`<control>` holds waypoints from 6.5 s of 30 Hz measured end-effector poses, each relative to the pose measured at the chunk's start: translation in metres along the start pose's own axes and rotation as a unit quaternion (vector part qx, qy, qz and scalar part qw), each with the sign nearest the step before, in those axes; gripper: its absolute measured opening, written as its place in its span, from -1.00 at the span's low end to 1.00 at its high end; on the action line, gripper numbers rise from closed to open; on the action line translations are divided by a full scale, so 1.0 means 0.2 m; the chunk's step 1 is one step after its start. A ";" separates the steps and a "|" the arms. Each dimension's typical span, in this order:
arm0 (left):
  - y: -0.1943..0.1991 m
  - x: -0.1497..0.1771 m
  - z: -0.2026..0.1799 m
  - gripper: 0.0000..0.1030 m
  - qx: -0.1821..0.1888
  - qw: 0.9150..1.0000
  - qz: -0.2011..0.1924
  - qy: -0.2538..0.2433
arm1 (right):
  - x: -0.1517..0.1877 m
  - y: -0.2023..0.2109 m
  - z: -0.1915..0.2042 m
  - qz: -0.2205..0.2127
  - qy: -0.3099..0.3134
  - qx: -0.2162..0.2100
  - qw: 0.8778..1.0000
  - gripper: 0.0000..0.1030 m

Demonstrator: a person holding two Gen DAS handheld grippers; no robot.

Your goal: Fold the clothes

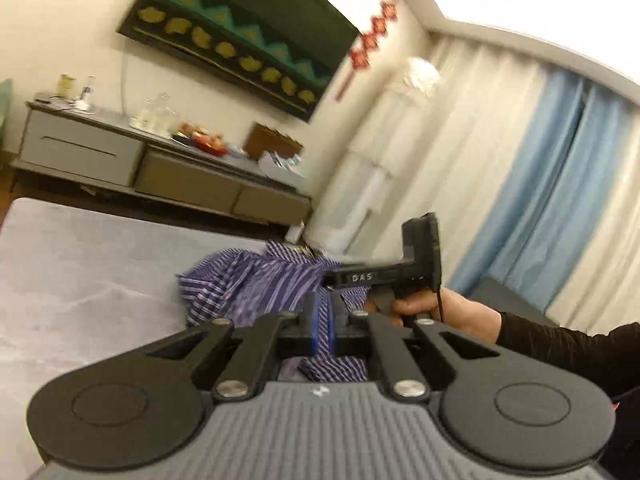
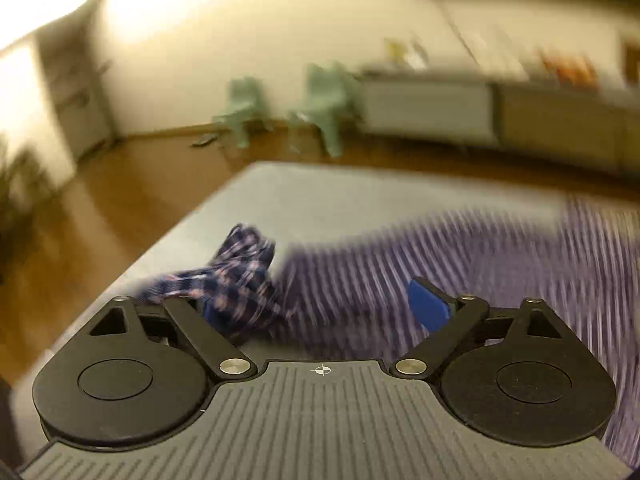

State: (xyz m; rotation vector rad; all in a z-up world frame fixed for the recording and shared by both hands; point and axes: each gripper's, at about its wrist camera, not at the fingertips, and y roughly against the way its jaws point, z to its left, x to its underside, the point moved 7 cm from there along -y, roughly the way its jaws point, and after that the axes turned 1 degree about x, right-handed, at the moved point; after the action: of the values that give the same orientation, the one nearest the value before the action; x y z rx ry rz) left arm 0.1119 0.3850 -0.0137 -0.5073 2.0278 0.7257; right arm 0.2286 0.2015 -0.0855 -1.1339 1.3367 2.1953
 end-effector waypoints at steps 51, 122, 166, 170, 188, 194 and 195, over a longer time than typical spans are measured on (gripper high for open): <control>-1.16 0.86 -0.67 -0.21 -0.109 0.907 0.268 -0.308 | 0.85 0.50 -0.67 0.043 -0.318 -0.191 0.928 0.63; -0.80 1.30 -1.71 -0.99 -0.376 0.814 0.246 -0.368 | 0.21 1.30 -2.20 -0.162 -0.318 0.098 0.929 -0.94; -0.21 1.01 -1.38 -0.97 -0.297 0.952 0.068 0.005 | 0.28 0.10 -0.79 0.114 -0.079 -0.038 0.990 0.18; -0.22 1.03 -1.40 -0.97 -0.292 0.953 0.075 -0.011 | 0.32 -0.06 -0.91 0.120 -0.197 -0.047 0.972 0.19; -0.45 1.18 -1.43 -0.98 -0.318 0.925 0.160 -0.134 | -0.02 0.00 -0.94 0.004 -0.151 -0.018 0.988 0.36; -0.44 1.15 -1.44 -0.98 -0.332 0.920 0.153 -0.141 | -0.12 0.11 -0.85 -0.029 -0.086 -0.049 0.995 -0.74; -0.45 1.14 -1.45 -0.98 -0.328 0.921 0.155 -0.144 | -0.13 0.14 -0.84 -0.033 -0.078 -0.050 0.995 -0.85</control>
State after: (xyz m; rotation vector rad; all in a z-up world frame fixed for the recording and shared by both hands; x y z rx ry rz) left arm -0.1294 0.1089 -0.1121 -0.4172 1.5686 1.5999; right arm 0.3041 0.0476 -0.0901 -1.0022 1.1212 2.2735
